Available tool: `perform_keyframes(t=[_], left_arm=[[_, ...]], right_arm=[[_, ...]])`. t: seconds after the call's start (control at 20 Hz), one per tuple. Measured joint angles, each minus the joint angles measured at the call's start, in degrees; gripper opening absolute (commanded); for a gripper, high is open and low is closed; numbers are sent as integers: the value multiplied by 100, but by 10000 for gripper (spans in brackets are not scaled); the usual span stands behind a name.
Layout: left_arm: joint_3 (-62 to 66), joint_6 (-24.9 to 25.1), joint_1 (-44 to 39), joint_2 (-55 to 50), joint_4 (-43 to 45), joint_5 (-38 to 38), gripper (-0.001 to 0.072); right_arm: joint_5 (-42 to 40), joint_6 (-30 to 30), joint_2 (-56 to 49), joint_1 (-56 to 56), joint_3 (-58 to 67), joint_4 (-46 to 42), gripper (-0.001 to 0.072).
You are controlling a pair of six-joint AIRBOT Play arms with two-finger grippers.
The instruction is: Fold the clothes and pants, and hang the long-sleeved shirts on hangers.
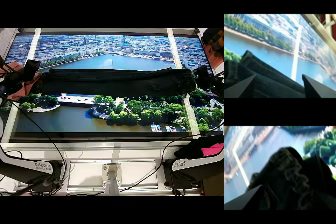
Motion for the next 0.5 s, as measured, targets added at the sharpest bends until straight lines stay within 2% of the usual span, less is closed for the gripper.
perform_keyframes(t=[0.2, 0.5], left_arm=[[0, 101, 17, 90, 120, -63, 650], [0, 144, 17, 120, 166, -133, 650]], right_arm=[[804, 2, 33, -345, 0, -662, 695], [1217, 485, -20, -481, 0, -1134, 695]])
